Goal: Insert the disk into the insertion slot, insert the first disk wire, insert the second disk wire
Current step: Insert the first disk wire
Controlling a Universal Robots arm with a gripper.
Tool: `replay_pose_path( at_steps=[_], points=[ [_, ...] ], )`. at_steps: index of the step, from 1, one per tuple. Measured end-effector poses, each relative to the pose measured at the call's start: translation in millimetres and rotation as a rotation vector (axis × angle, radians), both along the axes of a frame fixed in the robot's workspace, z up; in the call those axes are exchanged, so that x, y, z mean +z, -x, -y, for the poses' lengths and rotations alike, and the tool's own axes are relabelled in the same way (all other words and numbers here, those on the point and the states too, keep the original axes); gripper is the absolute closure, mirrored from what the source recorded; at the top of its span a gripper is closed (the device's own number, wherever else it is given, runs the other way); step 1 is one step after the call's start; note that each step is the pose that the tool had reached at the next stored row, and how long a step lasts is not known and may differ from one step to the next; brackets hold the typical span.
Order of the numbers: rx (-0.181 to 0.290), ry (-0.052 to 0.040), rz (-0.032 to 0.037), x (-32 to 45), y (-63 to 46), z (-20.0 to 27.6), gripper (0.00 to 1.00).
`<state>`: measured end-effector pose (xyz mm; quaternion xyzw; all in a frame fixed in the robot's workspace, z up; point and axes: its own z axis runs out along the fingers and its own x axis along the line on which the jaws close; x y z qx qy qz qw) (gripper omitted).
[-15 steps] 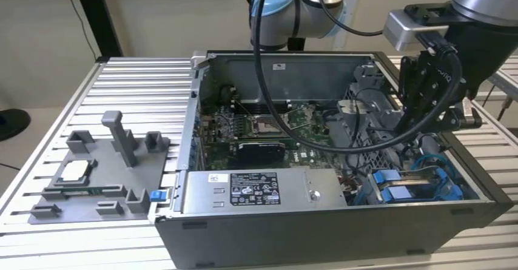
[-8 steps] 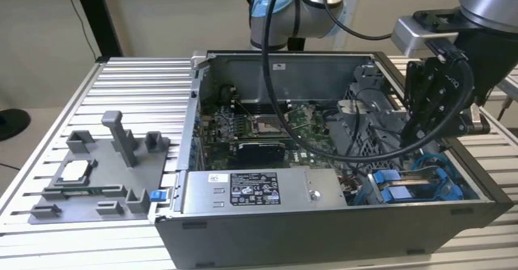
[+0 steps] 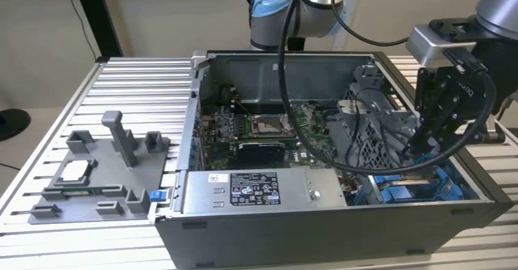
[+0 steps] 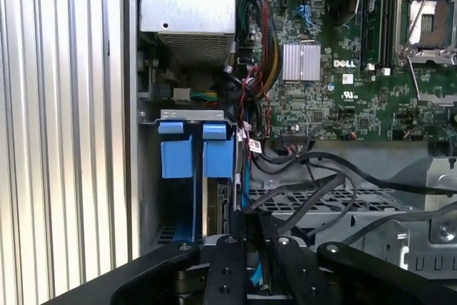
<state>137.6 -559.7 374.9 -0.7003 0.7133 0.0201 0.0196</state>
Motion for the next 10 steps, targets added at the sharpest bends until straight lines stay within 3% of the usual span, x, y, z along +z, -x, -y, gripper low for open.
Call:
replay_pose_path(
  at_steps=[10],
  points=[
    [0.000,0.0001,0.0000,-2.1,-4.2,1.0,1.00]
  ],
)
